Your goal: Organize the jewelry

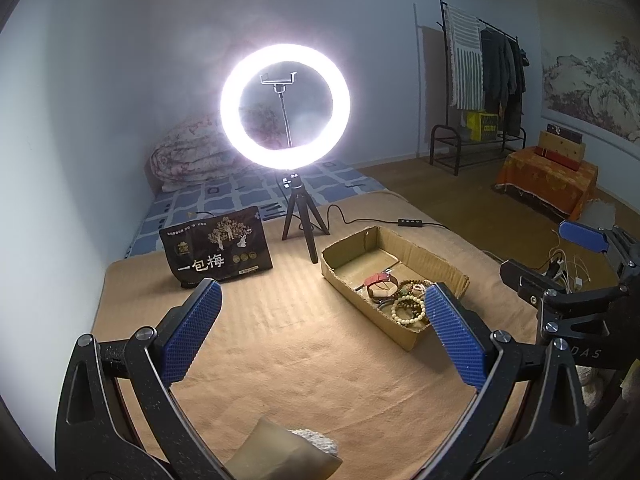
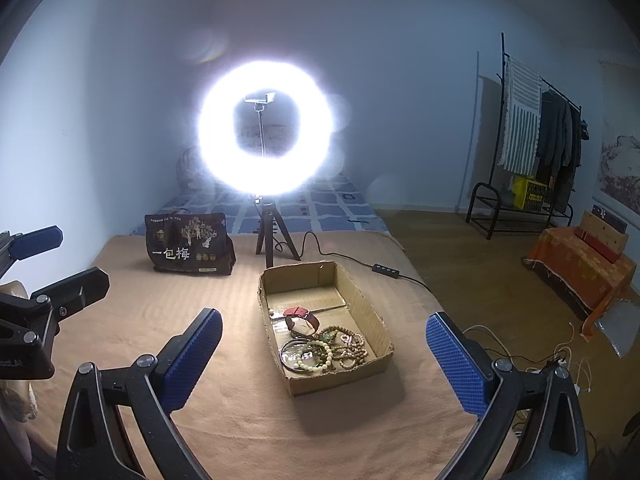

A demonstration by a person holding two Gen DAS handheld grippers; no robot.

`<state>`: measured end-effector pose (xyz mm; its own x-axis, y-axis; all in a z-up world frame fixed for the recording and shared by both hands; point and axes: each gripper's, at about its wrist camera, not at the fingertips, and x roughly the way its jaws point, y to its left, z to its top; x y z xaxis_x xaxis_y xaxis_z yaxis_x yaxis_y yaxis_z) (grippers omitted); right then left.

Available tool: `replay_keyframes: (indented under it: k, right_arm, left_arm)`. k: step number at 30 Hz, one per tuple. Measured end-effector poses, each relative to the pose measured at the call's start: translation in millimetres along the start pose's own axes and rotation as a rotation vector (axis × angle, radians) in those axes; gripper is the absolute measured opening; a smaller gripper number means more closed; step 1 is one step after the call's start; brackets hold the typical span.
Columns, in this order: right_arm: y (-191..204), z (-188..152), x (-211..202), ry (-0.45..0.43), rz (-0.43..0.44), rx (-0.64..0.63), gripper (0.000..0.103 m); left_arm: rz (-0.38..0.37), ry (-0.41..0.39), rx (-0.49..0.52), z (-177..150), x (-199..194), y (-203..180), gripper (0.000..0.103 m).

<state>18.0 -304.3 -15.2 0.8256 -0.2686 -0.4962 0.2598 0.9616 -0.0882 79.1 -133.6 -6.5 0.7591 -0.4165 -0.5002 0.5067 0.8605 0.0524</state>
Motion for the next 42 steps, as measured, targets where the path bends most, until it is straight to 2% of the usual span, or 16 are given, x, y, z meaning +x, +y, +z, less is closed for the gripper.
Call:
replay_keyframes:
  k: [30,42]
  right_arm:
    - [-1.0,1.2,-4.0,-0.011,-0.007,-0.021,0.103]
    - [0.4,0.0,-3.5,-0.007,-0.003,-0.040,0.103]
  left_arm:
    - [-0.013,-0.004,0.019,-1.3,-3.1,-2.8,0.103]
    - [0.010,-0.028,0.029,-1.3,-6.0,-3.3,0.103]
